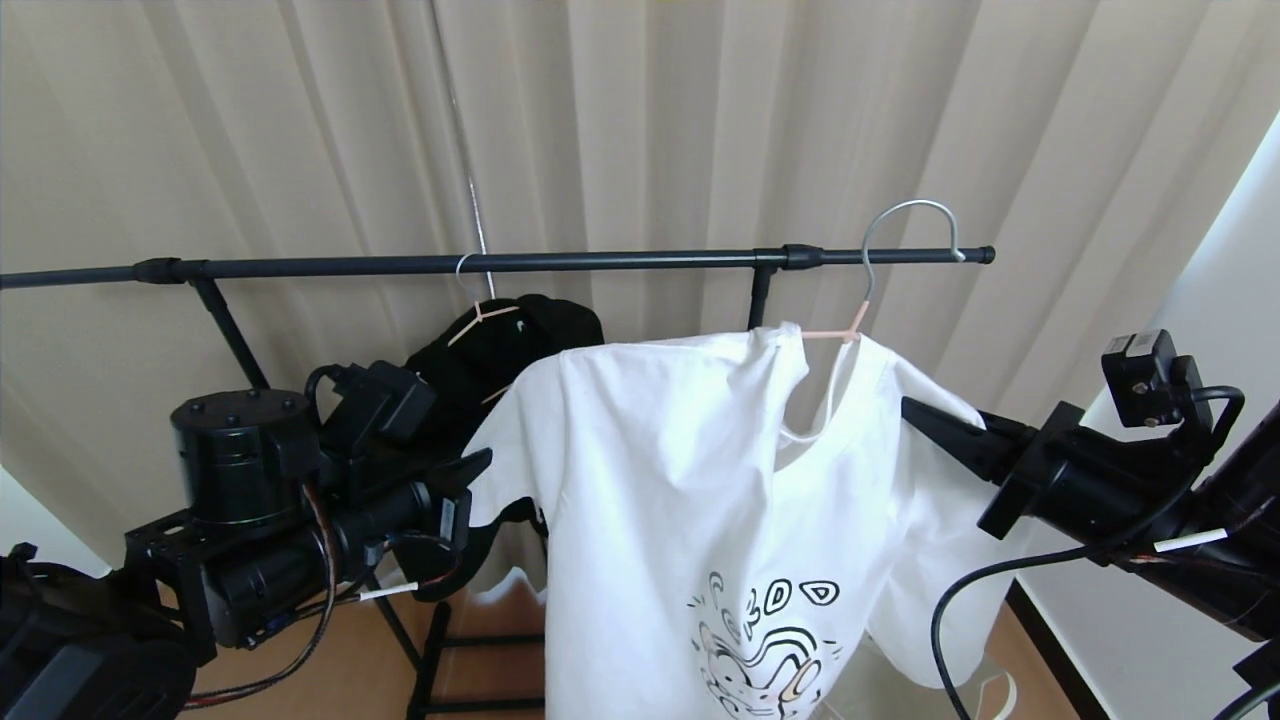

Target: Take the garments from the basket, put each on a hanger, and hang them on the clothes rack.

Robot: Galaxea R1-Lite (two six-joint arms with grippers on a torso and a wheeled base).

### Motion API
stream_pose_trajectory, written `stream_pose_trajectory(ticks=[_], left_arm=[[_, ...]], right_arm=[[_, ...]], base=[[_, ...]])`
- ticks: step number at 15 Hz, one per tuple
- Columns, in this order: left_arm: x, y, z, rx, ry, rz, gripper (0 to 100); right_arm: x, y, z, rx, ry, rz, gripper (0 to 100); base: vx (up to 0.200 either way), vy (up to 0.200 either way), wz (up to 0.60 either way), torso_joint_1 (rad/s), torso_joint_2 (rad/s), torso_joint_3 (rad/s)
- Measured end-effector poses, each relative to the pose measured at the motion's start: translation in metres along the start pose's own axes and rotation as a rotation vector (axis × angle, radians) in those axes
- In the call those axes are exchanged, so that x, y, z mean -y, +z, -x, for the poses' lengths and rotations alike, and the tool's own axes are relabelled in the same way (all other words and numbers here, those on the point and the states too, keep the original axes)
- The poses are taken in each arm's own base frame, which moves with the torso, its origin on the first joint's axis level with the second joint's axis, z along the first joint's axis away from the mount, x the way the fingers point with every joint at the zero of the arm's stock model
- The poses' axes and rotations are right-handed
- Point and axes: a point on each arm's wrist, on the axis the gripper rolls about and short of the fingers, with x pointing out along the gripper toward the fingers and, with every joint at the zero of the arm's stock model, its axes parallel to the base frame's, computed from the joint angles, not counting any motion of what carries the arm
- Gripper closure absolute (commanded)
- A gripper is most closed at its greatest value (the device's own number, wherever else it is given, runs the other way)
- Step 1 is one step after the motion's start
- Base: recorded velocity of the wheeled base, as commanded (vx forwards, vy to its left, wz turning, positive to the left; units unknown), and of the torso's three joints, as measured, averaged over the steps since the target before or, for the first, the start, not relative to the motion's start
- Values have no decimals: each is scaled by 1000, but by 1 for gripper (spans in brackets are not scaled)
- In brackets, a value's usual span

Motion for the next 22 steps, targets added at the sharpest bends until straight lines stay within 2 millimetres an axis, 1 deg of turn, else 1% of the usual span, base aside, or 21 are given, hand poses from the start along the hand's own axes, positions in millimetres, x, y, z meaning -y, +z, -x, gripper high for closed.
stream_pose_trajectory(ticks=[2,5,7,14,22], left_arm=[[-5,-2,6,-4,26,7,100],[-16,-10,16,-29,71,43,100],[-20,-14,21,-41,89,56,100],[-24,-24,31,-79,134,69,100],[-24,-26,33,-83,135,71,100]], right_arm=[[0,0,-1,0,0,-2,100],[1,0,-1,1,-1,-4,100],[1,0,-1,3,-1,-3,100],[5,2,-1,10,-14,-1,100],[13,6,-1,25,-42,-7,100]], base=[[0,0,0,0,0,0],[0,0,0,0,0,0],[0,0,0,0,0,0],[0,0,0,0,0,0],[0,0,0,0,0,0]])
